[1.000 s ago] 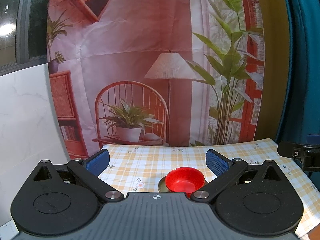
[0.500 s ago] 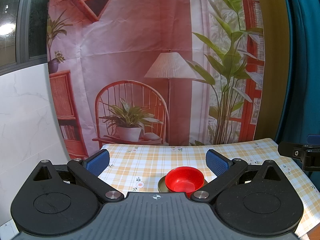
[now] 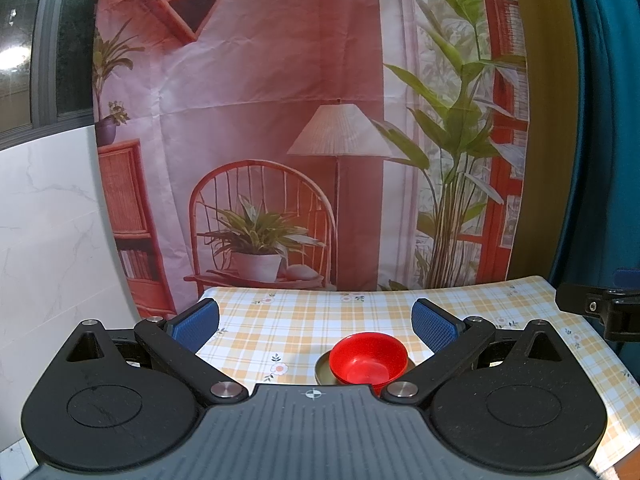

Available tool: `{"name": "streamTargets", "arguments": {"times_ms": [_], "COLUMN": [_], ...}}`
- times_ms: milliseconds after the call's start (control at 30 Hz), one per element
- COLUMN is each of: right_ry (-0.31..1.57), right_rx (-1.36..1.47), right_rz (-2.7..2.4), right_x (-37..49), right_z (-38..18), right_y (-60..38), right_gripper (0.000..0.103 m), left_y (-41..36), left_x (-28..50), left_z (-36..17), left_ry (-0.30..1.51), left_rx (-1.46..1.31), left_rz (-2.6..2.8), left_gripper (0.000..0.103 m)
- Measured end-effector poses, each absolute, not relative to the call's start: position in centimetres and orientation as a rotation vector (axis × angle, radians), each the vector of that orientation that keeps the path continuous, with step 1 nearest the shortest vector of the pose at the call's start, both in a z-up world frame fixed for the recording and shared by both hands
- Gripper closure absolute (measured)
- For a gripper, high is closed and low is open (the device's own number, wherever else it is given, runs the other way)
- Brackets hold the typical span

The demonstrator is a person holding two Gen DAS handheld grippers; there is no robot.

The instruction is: Organize plates and bowls

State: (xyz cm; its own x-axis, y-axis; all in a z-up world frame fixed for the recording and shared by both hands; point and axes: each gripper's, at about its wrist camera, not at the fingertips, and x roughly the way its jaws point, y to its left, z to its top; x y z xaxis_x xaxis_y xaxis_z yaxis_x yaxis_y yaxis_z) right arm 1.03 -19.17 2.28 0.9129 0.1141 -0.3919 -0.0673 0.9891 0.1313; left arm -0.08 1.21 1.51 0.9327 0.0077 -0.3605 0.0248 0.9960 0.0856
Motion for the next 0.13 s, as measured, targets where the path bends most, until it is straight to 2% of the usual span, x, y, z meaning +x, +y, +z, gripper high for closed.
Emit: {"name": "streamTargets", "arguments": {"times_ms": [133], "right_ry": [0.409], "right_rx": [0.117], "right_rz": [0.093], "right_x": [1.04], "right_z": [2.29], "right_y": [-19.34], "right_gripper": [0.000], "left_y": [1.18], "left_x": [-0.08], "left_z": [1.55], "left_ry": [0.367], "left_rx": [0.090], "left_rz": [-0.008], "left_gripper": [0.000]}}
